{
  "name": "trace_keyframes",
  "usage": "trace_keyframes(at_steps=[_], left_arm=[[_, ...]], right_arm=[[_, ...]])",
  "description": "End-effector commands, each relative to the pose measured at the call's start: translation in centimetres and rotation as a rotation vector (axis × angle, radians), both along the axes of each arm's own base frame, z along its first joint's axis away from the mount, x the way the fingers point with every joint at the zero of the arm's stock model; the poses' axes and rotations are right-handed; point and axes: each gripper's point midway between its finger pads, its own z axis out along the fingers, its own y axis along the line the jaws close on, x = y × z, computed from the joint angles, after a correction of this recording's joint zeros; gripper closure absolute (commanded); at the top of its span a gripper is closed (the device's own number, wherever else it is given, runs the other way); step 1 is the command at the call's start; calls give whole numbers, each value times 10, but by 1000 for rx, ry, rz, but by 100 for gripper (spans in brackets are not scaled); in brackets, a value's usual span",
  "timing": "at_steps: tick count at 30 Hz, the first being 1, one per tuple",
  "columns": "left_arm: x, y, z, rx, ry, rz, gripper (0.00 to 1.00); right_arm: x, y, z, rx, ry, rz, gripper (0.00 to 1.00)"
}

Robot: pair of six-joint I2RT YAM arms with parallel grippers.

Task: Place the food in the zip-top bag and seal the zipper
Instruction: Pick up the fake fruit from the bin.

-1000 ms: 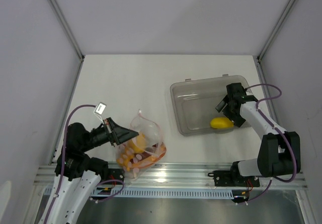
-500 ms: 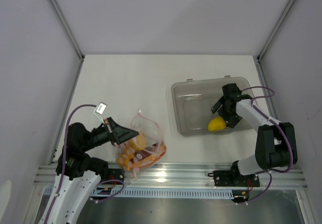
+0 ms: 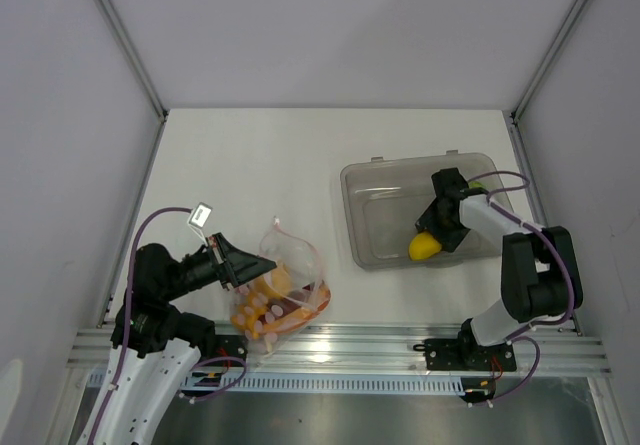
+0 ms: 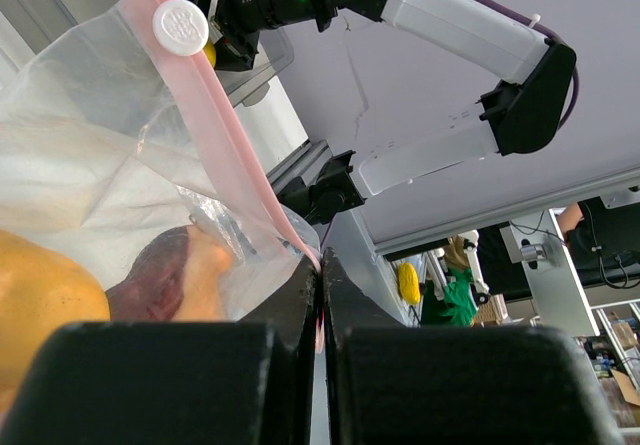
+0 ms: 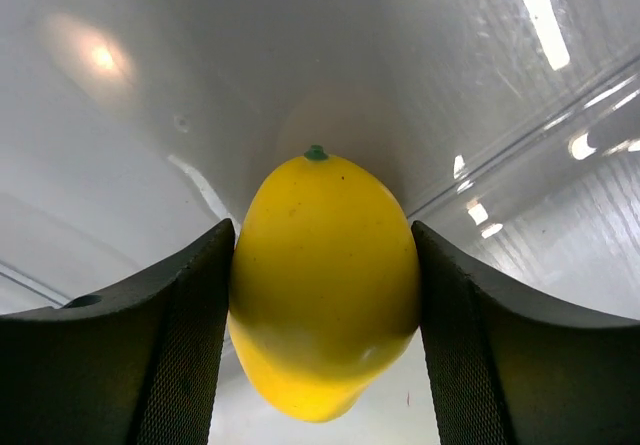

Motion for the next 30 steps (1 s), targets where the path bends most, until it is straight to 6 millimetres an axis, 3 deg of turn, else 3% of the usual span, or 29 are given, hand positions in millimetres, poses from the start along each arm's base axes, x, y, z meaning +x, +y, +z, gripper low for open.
trace_keyframes(at_steps=[1,3,5,9,10,12,13,14,18,24,30], left_arm=[[-1,-1,3,-2,-28,-12,99],[-2,-1,2,-1,-20,-12,100],[-2,-1,3,-1,-20,-11,99],[-2,1,1,1,-12,2,99],[-2,1,1,1,-9,3,99],[-2,1,-2,4,-1,8,99],[-3,2,2,0,-9,9,99],[-3,2,2,0,-8,10,100],[-4,3,2,8,-2,20,99],[-5,5,5,10,-3,32,99],[-8,7,8,10,-4,41,99]], right_arm=[[8,6,10,10,-68,50,73],[11,6,24,12,-118,65,91],[13,6,36,-1,-160,89,99],[18,16,77,-11,-317,198,100],[20,22,99,4,-396,228,100],[16,37,117,17,-475,334,100],[15,45,141,37,-570,371,100],[11,56,152,67,-612,418,100],[-14,105,200,159,-815,588,100],[-49,153,236,243,-954,665,100],[-72,197,256,274,-1070,720,100]])
